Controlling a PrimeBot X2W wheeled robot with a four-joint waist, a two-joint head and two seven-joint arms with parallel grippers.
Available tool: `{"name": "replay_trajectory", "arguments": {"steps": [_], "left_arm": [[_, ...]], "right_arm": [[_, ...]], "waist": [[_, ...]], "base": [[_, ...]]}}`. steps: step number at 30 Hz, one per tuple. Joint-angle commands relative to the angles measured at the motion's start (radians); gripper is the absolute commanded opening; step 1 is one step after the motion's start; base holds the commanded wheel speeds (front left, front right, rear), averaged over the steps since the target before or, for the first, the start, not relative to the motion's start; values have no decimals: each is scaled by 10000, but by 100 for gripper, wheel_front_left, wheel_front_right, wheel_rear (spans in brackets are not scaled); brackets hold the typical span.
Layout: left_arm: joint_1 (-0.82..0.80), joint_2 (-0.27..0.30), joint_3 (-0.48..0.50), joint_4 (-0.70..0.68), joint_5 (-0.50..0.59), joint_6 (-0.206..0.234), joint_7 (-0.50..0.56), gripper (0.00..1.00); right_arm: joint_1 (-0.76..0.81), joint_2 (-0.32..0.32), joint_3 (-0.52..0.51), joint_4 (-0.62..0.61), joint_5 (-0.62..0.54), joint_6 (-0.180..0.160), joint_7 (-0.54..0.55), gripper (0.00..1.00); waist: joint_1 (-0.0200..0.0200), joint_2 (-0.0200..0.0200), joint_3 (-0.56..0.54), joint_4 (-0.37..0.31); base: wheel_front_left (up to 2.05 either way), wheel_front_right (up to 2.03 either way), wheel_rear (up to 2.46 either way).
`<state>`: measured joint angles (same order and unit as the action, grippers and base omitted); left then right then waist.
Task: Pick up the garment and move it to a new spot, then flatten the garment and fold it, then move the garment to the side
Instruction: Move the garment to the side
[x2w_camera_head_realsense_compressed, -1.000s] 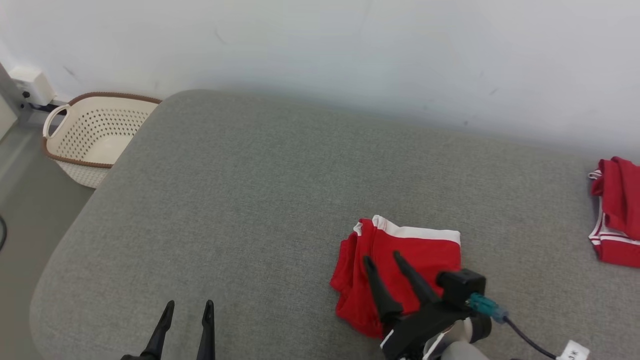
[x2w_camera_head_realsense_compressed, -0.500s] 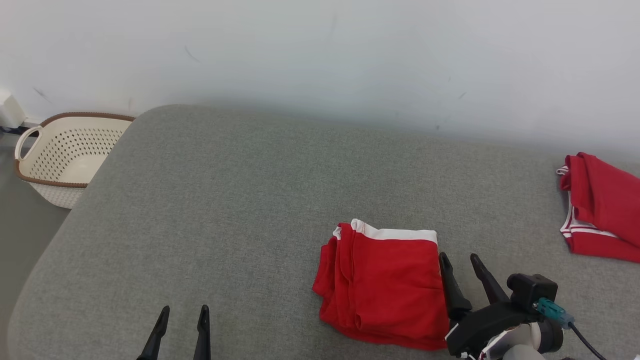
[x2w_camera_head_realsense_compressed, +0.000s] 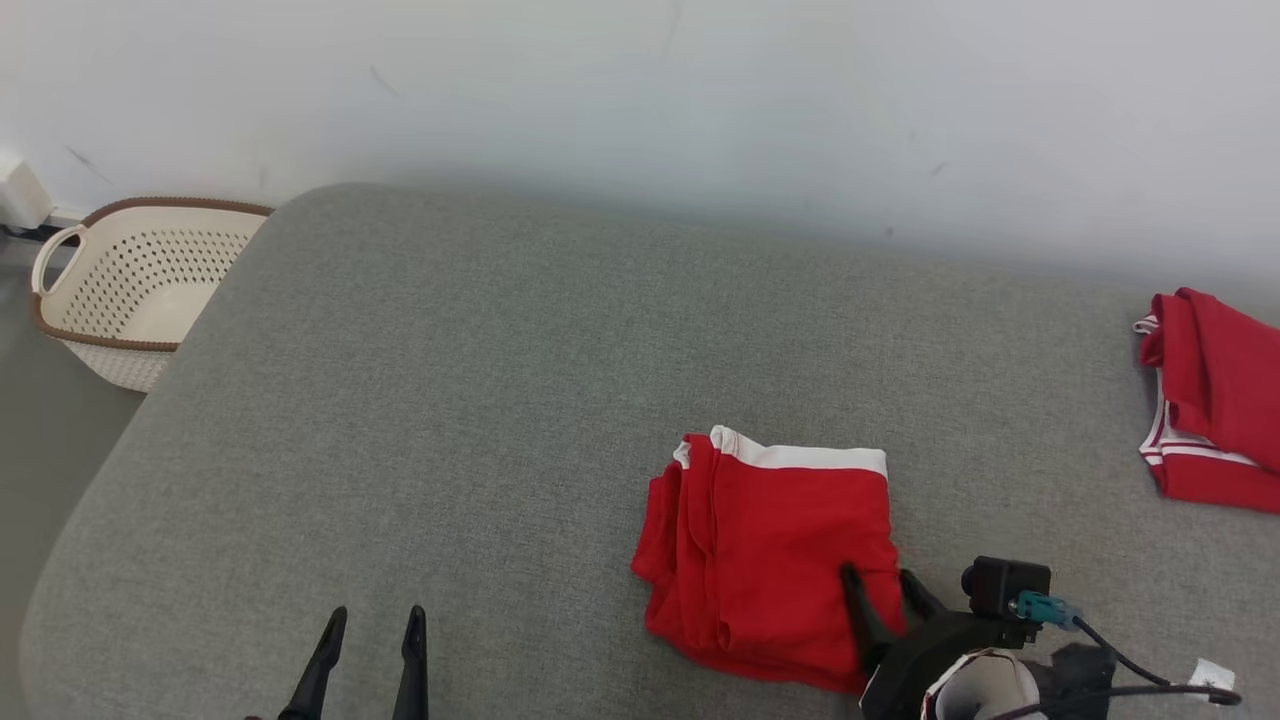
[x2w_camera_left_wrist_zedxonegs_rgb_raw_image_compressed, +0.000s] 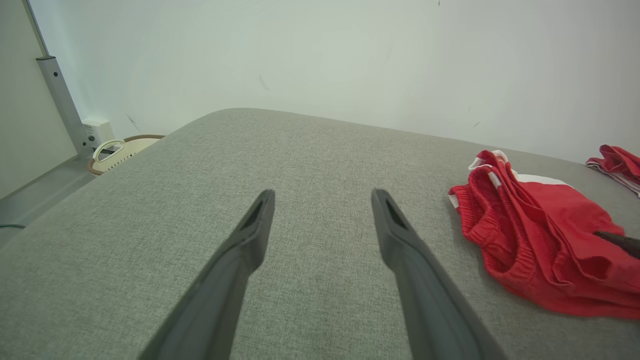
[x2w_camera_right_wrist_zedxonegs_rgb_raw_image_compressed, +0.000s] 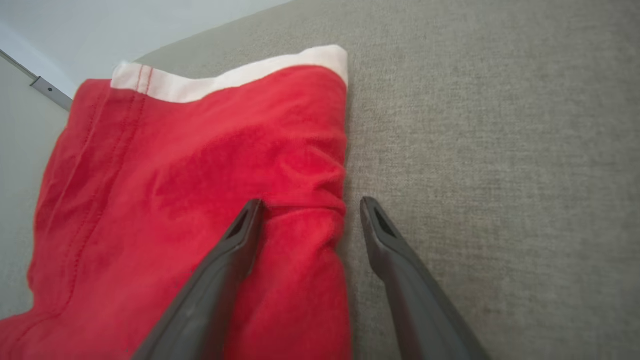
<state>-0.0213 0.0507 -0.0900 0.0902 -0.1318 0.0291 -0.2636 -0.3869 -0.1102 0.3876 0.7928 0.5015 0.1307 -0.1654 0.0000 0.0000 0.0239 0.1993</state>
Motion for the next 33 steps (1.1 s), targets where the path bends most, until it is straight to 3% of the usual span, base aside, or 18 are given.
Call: {"name": "replay_trajectory", "arguments": {"steps": [1, 6, 7, 9, 14, 19, 33], "left_arm": [[-48, 1, -6, 13, -13, 14, -11, 100], [-102, 3, -8, 50, -31, 67, -11, 100], [-96, 0, -2, 49, -37, 73, -11, 100], [-86, 1, 27, 46, -55, 68, -11, 100], [-44, 1, 80, 18, -68, 90, -11, 100], [-11, 3, 107, -44, -113, 154, -10, 100], [-559, 3, 74, -780, -41, 322, -9, 100]], "right_arm": [[-100, 35, 58, 116, 142, 1, 83, 100], [-366, 194, 513, 837, 668, 1, 509, 100], [-380, 208, 650, 879, 783, 1, 569, 91], [-446, 157, 841, 885, 970, 1, 394, 0], [-819, -118, 1283, 890, 1212, 1, -108, 0], [-1412, -694, 1851, 1083, 671, 1, -548, 0], [-4376, -3030, 3330, 1379, -148, 1, -494, 0]], "waist": [[0, 0, 49, 53], [0, 0, 121, 185], [0, 0, 131, 201], [0, 0, 146, 219], [0, 0, 147, 157], [0, 0, 177, -118], [0, 0, 1593, -1425]], "base": [[0, 0, 0], [0, 0, 0], [0, 0, 0], [0, 0, 0], [0, 0, 0], [0, 0, 0], [0, 0, 0]]}}
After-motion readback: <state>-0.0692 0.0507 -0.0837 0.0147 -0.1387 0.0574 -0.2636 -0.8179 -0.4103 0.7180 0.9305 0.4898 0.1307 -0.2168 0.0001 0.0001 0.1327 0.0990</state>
